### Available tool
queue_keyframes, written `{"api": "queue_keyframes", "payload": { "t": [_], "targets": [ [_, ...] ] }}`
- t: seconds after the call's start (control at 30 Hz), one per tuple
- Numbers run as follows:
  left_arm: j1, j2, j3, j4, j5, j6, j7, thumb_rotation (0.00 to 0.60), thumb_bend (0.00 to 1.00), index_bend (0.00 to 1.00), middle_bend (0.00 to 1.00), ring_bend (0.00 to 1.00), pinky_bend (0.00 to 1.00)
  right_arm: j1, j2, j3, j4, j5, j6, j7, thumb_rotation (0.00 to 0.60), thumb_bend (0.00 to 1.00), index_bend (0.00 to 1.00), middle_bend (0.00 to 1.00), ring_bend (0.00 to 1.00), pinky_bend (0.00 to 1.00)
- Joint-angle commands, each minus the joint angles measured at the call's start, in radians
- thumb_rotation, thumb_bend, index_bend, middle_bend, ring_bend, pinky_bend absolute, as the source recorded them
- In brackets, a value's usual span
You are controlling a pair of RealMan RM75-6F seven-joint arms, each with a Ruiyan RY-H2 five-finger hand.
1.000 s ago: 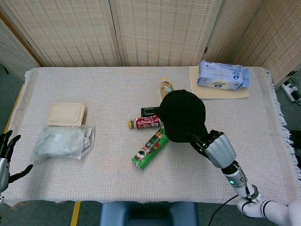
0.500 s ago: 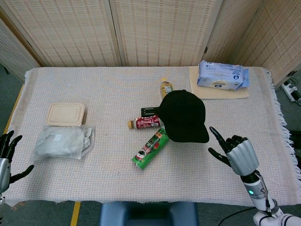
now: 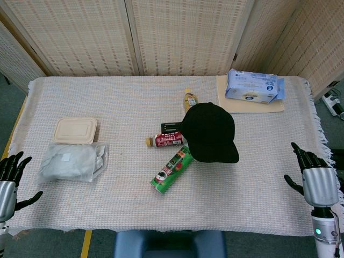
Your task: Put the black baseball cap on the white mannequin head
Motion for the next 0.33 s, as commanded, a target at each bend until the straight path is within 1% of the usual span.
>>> {"api": "queue_keyframes", "payload": {
  "t": [0.03, 0.17, 0.33],
  "targets": [
    [-0.002, 0.003, 0.001, 0.000, 0.000, -0.005, -0.007, 0.600, 0.15, 0.16, 0.09, 0.01, 0.11, -0.038, 0.043, -0.003, 0.003, 0.014, -0.029, 0.041, 0.600, 0.02, 0.06, 0.19, 0.15, 0.33],
    [-0.002, 0.010, 0.002, -0.011, -0.011, -0.016, -0.007, 0.600, 0.15, 0.15, 0.09, 0.01, 0.11, -0.053, 0.057, 0.002, -0.026, 0.000, -0.024, 0.059, 0.600, 0.02, 0.05, 0.18, 0.13, 0.29],
    [-0.001, 0.008, 0.011, -0.011, 0.007, -0.012, 0.004, 0.600, 0.15, 0.16, 0.09, 0.01, 0.11, -0.055, 0.068, -0.004, -0.040, -0.013, -0.064, 0.046, 0.600, 0.02, 0.05, 0.17, 0.12, 0.29]
  ]
}}
